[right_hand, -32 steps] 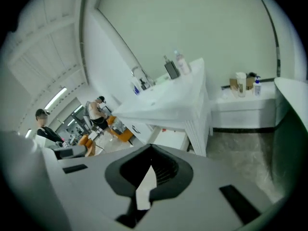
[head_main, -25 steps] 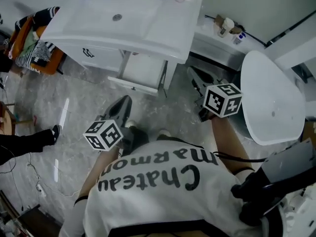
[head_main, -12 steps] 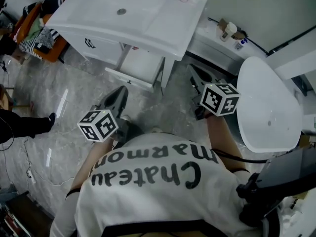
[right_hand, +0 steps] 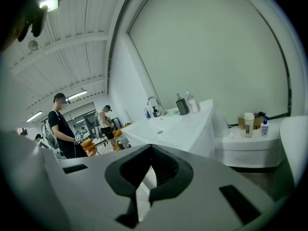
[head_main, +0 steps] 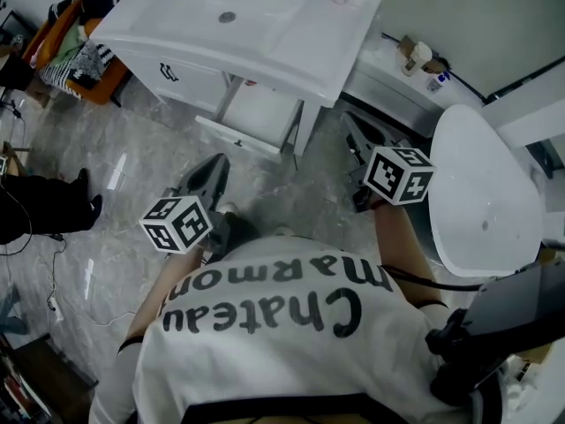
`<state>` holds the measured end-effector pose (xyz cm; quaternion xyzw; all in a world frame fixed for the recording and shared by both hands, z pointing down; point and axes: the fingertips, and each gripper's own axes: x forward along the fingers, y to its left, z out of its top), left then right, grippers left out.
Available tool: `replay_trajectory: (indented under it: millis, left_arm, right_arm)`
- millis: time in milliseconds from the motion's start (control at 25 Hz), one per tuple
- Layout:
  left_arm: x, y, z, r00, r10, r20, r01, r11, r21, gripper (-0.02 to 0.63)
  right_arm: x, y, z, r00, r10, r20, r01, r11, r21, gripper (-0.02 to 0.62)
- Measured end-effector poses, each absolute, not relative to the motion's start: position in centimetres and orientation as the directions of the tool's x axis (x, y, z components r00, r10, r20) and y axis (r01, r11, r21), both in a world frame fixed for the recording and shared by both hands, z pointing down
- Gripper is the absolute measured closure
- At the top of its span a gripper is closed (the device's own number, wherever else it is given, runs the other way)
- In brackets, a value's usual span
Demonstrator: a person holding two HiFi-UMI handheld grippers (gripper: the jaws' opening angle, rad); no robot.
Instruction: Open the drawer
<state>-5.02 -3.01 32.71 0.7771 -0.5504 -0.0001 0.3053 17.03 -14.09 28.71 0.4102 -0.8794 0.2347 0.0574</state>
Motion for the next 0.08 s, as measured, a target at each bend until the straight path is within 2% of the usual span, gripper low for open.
replay_trajectory:
  millis: [80]
  left_arm:
    - [-5.03, -2.73, 32.93, 0.398, -0.853, 0.336, -0.853, -0.209, 0.478, 0.601]
  right_arm:
    - [16.88, -13.91, 29.00, -0.657, -0.690, 0.304, -0.749, 0.553, -0.365, 0.584]
